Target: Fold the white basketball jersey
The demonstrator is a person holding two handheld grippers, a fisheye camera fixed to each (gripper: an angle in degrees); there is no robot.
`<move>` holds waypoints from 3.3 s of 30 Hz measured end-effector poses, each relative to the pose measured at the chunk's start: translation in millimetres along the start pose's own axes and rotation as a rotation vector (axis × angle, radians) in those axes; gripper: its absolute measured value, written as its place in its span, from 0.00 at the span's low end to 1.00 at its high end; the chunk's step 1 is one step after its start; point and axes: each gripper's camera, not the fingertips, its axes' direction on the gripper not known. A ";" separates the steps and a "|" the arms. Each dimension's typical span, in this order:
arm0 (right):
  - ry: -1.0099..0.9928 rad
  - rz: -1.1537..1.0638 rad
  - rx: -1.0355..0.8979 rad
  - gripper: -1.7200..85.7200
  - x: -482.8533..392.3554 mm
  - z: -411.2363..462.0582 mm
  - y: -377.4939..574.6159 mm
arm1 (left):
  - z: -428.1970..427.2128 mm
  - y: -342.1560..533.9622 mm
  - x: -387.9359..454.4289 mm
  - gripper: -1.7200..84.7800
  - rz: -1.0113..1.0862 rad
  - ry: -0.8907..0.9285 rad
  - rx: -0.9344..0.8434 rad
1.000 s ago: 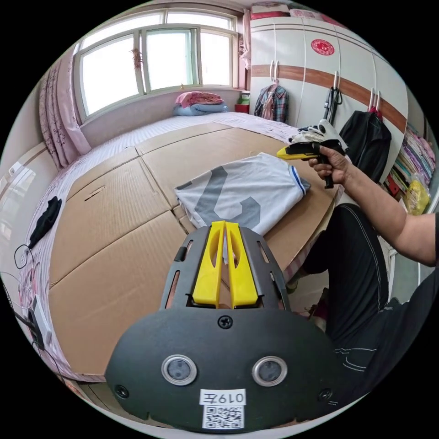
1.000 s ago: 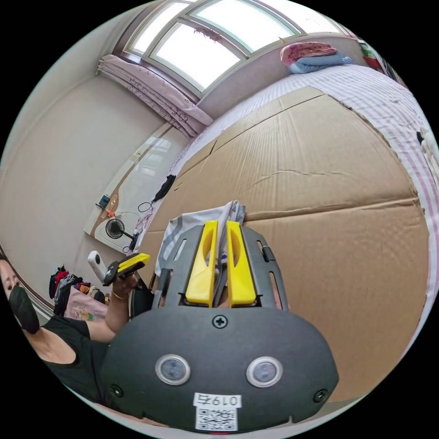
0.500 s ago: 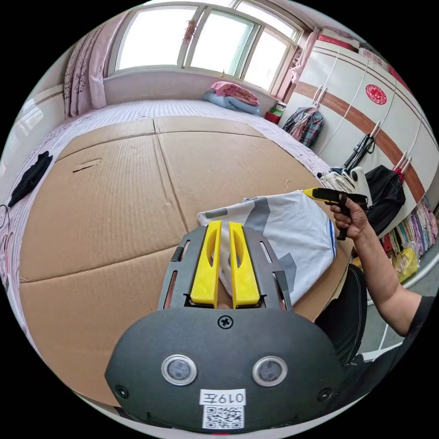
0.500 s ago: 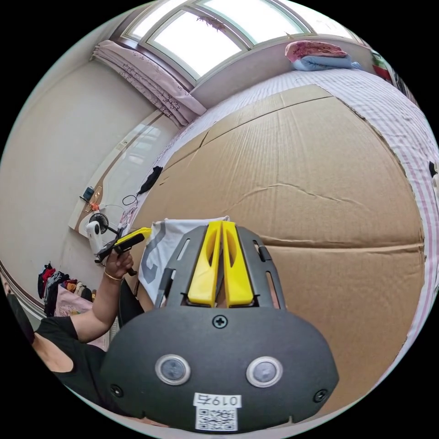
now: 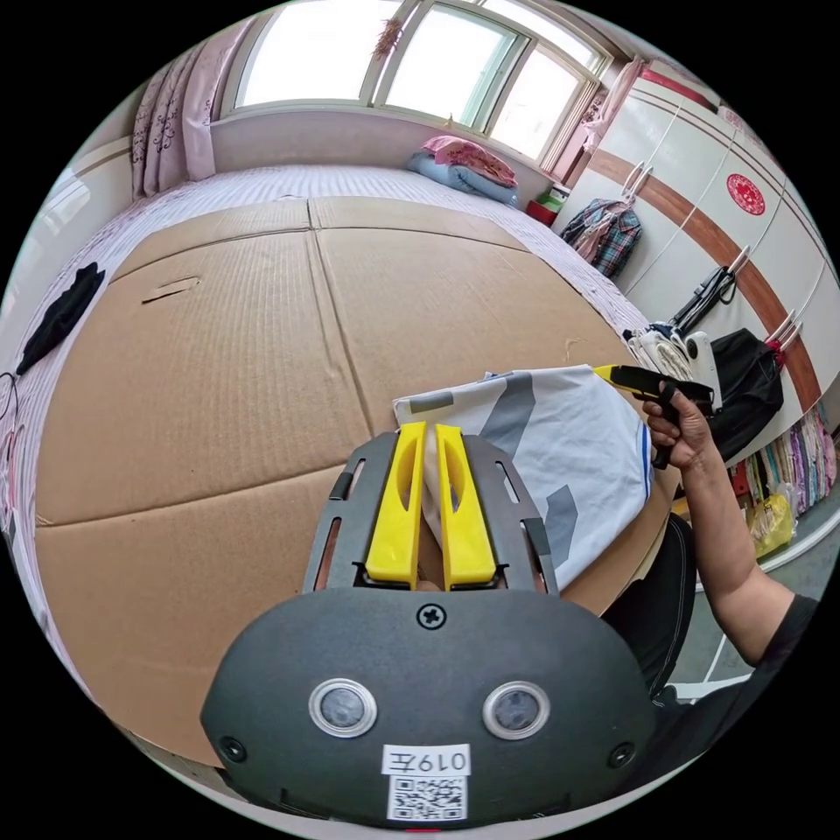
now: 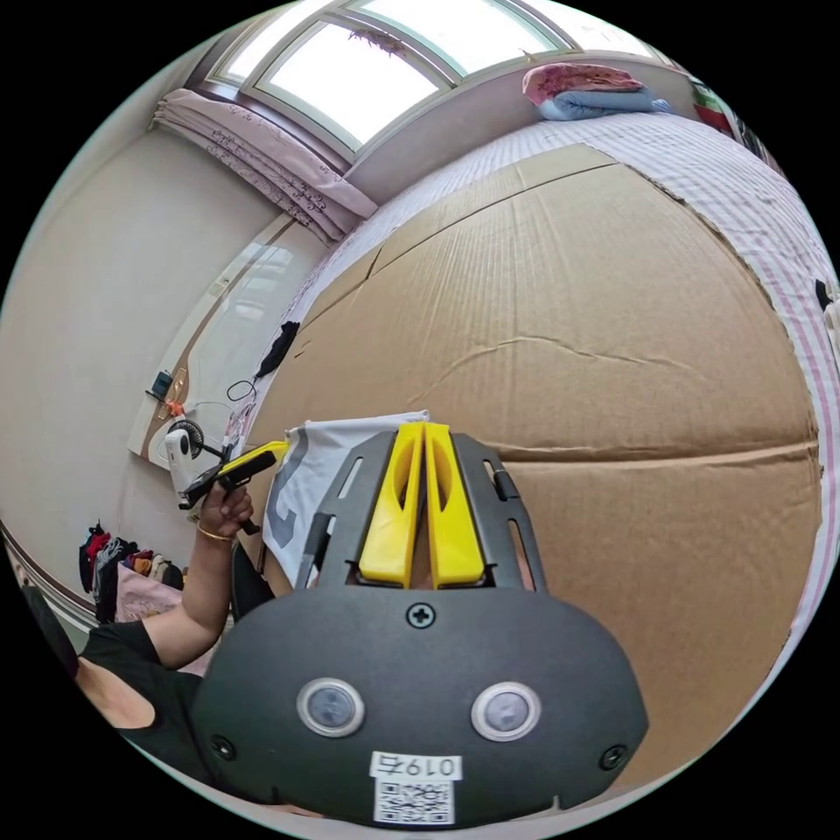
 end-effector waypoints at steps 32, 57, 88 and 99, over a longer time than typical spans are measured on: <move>0.269 -0.236 0.179 0.02 250.8 171.4 220.5 | -107.7 113.9 103.4 0.03 0.034 -0.086 0.178; 0.771 -1.221 -0.009 0.12 443.1 592.0 570.6 | -80.7 276.8 234.2 0.03 0.168 -0.137 0.176; 0.908 -1.311 0.001 0.10 729.0 611.1 617.8 | -39.2 292.4 302.1 0.04 0.118 -0.253 0.048; 0.472 -0.254 0.089 0.01 820.4 457.6 553.4 | -77.5 345.7 356.7 0.03 -0.029 -0.320 0.118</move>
